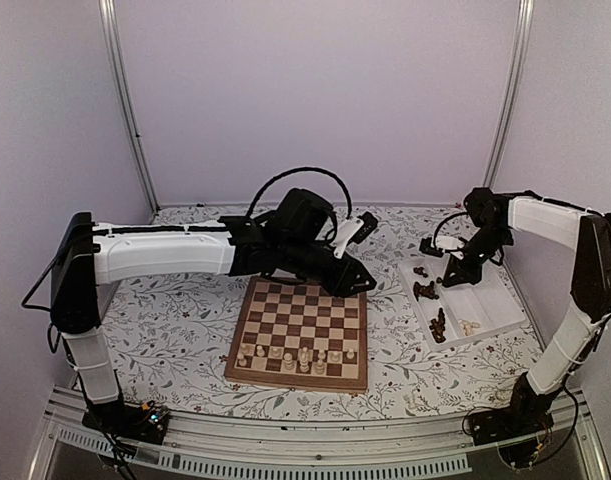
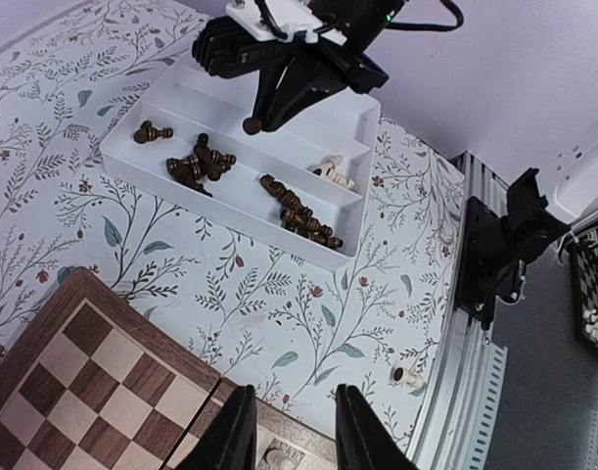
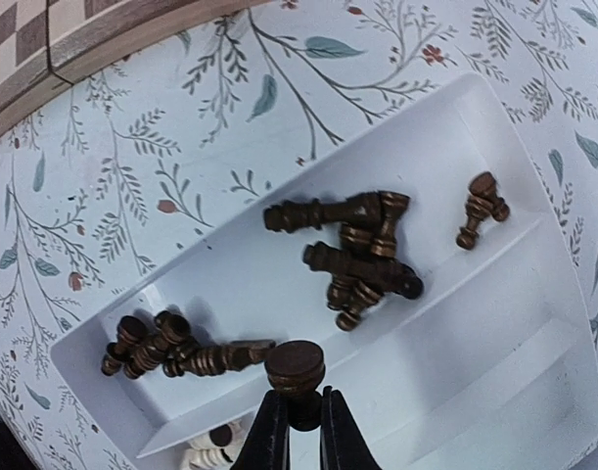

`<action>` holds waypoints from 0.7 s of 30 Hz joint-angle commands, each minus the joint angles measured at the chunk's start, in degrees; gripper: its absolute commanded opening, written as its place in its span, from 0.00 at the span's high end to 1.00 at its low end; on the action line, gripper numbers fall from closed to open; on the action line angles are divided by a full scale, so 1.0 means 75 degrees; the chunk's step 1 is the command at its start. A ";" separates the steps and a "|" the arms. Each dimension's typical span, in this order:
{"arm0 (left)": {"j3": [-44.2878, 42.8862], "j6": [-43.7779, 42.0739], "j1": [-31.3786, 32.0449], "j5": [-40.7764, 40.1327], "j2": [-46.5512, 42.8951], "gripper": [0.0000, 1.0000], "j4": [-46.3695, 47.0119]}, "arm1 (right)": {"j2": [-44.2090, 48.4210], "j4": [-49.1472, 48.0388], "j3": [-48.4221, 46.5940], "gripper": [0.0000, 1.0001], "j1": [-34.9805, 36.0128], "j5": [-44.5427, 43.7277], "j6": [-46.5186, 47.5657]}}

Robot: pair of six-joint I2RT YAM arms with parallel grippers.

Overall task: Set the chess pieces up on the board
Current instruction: Adjust the chess piece in the storage box.

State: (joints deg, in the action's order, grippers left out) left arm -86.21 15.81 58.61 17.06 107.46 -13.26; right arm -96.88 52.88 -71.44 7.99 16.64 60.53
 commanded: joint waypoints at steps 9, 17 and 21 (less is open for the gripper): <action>-0.0099 -0.0012 0.0128 -0.0239 -0.0019 0.71 -0.0239 | -0.0053 -0.0314 0.0661 0.87 0.0690 0.0215 -0.1183; -0.0094 0.0062 0.0156 -0.0269 -0.0019 0.71 -0.0266 | 0.0492 -0.0145 0.0923 0.69 0.0695 0.0479 -0.1168; -0.0039 0.0093 0.0180 -0.0387 -0.0079 0.71 -0.0336 | 0.1134 0.0296 0.1316 0.69 0.0886 0.1136 -0.0779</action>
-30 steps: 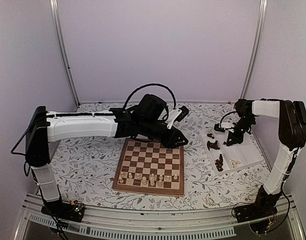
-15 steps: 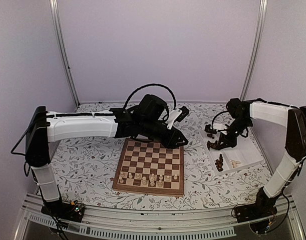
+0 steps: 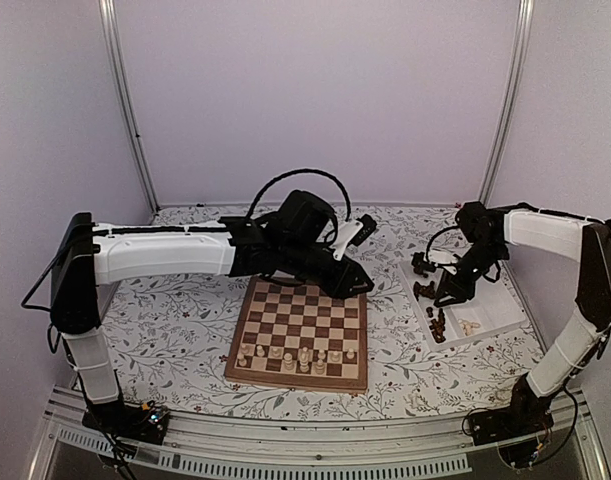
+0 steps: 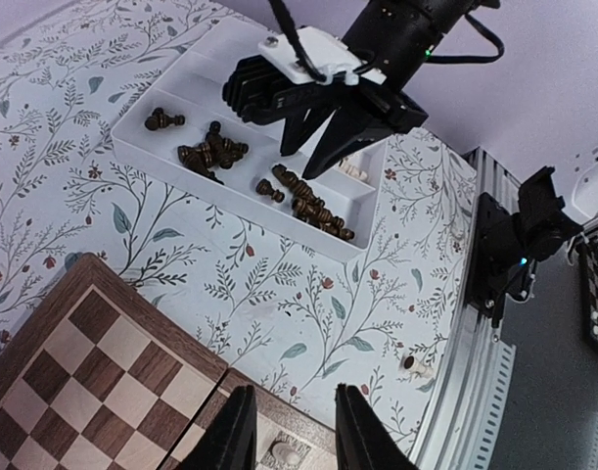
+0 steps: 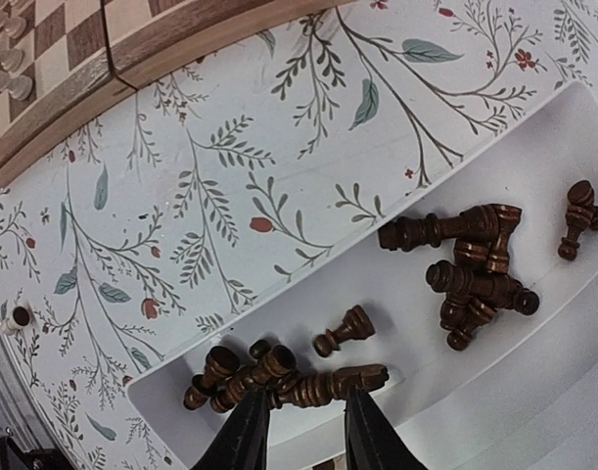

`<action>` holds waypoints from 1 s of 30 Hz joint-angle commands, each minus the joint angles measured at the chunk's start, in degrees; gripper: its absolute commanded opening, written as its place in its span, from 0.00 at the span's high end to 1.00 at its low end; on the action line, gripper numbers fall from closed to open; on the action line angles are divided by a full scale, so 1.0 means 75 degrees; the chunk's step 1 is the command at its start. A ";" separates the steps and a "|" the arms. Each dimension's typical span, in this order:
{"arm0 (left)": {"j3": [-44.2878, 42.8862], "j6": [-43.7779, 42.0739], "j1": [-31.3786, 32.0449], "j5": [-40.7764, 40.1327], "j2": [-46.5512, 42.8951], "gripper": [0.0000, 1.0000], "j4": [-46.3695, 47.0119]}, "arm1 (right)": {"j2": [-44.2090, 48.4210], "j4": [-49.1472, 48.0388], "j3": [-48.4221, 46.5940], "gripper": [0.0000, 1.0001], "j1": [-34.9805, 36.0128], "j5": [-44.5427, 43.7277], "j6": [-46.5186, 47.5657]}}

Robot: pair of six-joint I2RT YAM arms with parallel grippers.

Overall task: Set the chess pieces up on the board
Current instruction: Adjust the chess piece in the storage box, then pick up the chess piece at the center of the board.

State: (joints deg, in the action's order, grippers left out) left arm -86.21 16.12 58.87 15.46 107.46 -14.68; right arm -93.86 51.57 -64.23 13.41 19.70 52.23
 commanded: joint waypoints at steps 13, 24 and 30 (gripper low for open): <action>0.0142 0.0312 0.0141 -0.1208 -0.0663 0.70 -0.0732 | 0.3061 0.0586 0.2431 0.69 0.2682 0.0801 0.1030; 0.0892 0.0474 0.0244 -0.1953 -0.1341 0.69 -0.0792 | 0.3495 -0.0482 0.3595 0.66 0.4807 -0.0159 0.1154; 0.1030 0.0564 0.0628 -0.2457 -0.1446 0.69 -0.0751 | 0.3052 -0.0869 0.3672 0.65 0.4958 -0.0908 0.1609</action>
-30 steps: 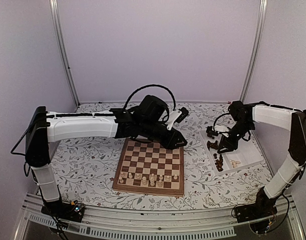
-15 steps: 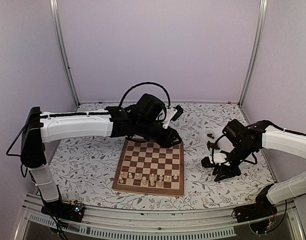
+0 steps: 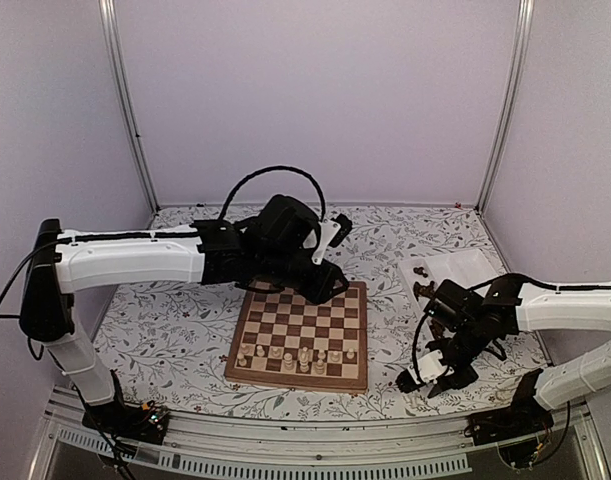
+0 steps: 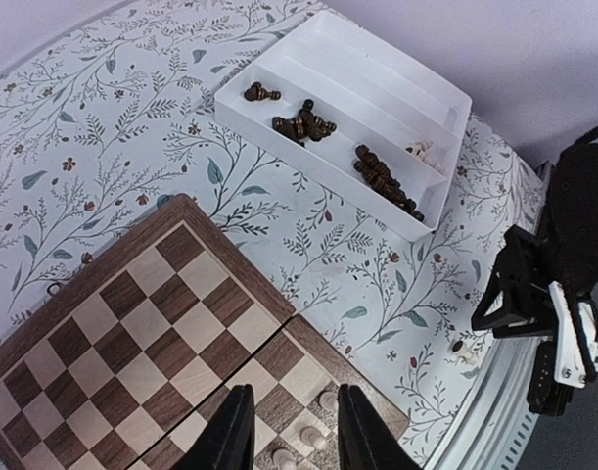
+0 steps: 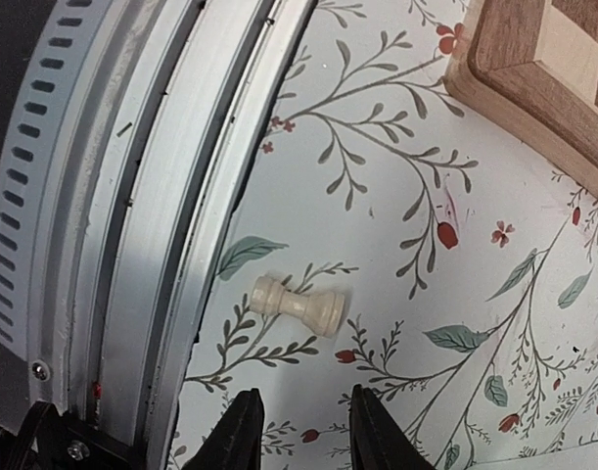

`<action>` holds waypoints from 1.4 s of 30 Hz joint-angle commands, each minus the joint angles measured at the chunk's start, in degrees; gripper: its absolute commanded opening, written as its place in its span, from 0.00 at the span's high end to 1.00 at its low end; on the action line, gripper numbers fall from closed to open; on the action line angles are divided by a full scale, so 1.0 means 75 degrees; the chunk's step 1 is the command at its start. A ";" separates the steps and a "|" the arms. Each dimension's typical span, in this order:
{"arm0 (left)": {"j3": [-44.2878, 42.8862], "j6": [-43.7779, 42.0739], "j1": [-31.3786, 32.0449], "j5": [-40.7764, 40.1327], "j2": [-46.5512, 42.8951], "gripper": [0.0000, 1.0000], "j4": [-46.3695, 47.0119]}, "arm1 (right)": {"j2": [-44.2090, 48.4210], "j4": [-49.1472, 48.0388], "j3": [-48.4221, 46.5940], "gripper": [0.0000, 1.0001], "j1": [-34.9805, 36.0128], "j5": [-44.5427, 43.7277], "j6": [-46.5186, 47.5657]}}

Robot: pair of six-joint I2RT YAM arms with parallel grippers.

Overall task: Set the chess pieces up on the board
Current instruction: Pick up the chess piece at the center of the board.

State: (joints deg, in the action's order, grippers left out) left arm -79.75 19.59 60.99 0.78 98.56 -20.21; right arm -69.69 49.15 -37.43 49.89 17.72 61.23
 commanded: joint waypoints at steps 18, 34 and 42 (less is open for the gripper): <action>0.0817 0.0224 0.0622 -0.0802 -0.0551 0.68 0.0406 | -0.1346 -0.1542 0.0208 0.57 0.1189 -0.0918 0.0123; 0.1290 0.0317 0.0680 -0.0847 -0.0818 0.68 0.0620 | -0.2164 -0.1680 -0.0153 0.57 0.1365 -0.0650 0.0031; 0.1346 0.0320 0.0692 -0.0872 -0.0904 0.68 0.0643 | -0.2501 -0.1771 -0.0494 0.59 0.1455 -0.0555 -0.0078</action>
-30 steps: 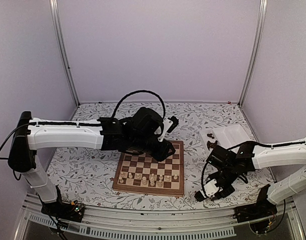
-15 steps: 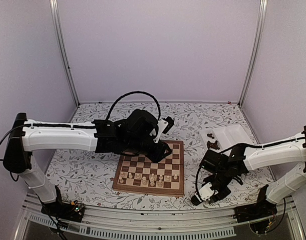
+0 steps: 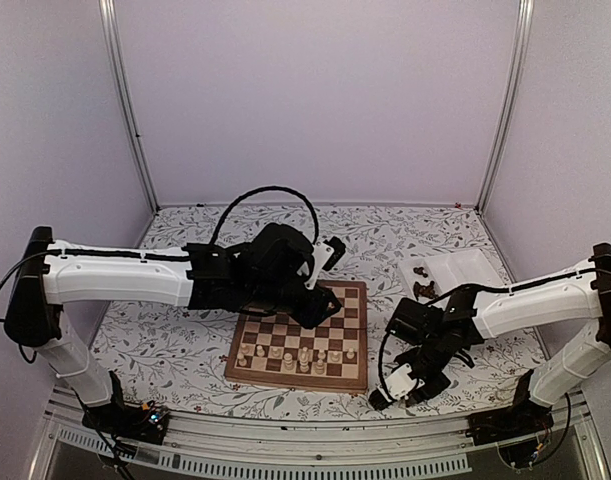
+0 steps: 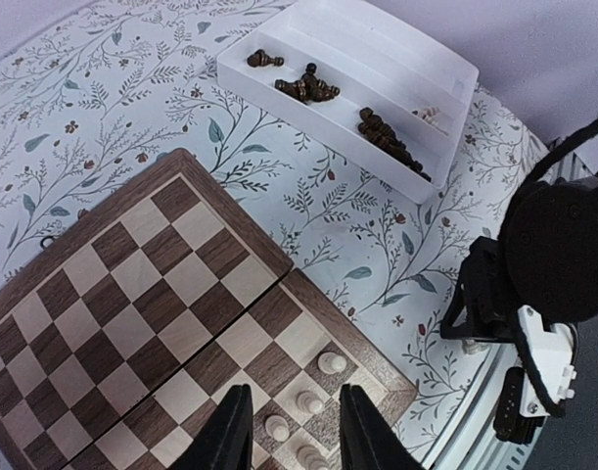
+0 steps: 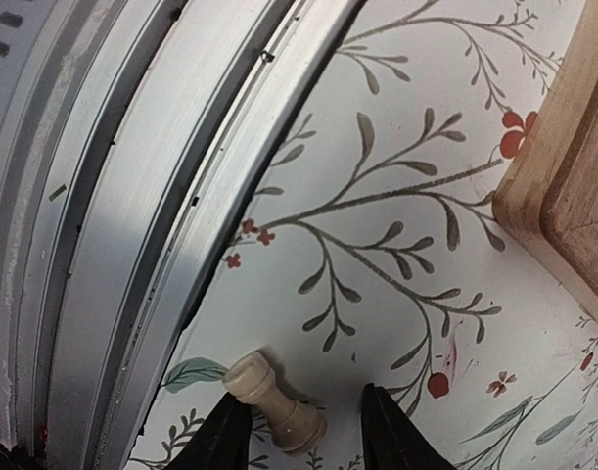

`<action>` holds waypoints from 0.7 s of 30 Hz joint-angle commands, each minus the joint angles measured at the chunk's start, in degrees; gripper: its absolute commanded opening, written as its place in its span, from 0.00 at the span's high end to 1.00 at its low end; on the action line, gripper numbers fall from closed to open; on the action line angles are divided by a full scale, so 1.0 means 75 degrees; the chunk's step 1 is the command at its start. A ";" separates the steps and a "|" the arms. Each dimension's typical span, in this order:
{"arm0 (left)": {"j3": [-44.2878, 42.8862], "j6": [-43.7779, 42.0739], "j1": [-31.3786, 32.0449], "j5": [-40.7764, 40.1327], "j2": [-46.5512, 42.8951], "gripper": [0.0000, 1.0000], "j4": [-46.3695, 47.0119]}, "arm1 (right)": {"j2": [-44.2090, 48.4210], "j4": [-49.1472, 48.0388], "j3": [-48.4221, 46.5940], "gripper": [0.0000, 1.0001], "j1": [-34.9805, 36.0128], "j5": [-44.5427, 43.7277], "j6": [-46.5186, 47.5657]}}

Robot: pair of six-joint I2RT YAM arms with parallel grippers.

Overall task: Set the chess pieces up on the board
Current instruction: Pick up the chess piece at the center of the board.

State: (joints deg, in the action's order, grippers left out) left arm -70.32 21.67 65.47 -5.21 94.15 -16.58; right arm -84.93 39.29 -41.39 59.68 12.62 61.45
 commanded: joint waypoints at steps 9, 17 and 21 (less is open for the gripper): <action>0.0199 0.0052 0.0097 -0.0072 -0.0388 0.68 0.0151 | -0.0710 -0.0387 0.0213 0.65 0.0153 -0.0110 -0.0311; 0.0212 0.0029 0.0112 -0.0077 -0.0424 0.68 0.0168 | -0.0496 -0.0371 0.0521 0.66 0.0135 -0.0316 -0.0620; 0.0213 0.0042 0.0124 -0.0064 -0.0423 0.68 0.0180 | -0.0477 -0.0352 0.0517 0.69 0.0024 -0.0380 -0.0735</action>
State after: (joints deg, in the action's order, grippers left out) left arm -69.36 21.69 65.58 -5.26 92.55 -16.49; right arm -85.58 35.75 -40.97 59.99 13.63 57.71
